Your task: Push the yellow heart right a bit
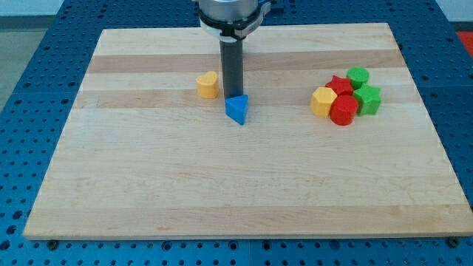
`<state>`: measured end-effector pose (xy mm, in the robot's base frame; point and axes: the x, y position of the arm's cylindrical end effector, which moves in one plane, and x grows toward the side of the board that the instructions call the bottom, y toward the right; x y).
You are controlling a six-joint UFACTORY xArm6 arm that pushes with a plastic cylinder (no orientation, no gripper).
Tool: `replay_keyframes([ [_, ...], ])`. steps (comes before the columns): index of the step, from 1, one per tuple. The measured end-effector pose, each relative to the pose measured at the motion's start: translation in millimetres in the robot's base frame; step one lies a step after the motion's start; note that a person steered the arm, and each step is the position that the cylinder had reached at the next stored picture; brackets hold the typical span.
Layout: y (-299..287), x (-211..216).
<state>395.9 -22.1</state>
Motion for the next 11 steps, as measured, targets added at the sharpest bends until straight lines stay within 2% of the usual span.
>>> replay_keyframes([
  [1,-18.7,2.3],
  [3,-109.4,12.1],
  [4,-112.6,-5.1],
  [5,-102.1,-28.9],
  [6,-81.1,-35.3],
  [9,-18.8,-35.8],
  [11,-16.9,-72.4],
])
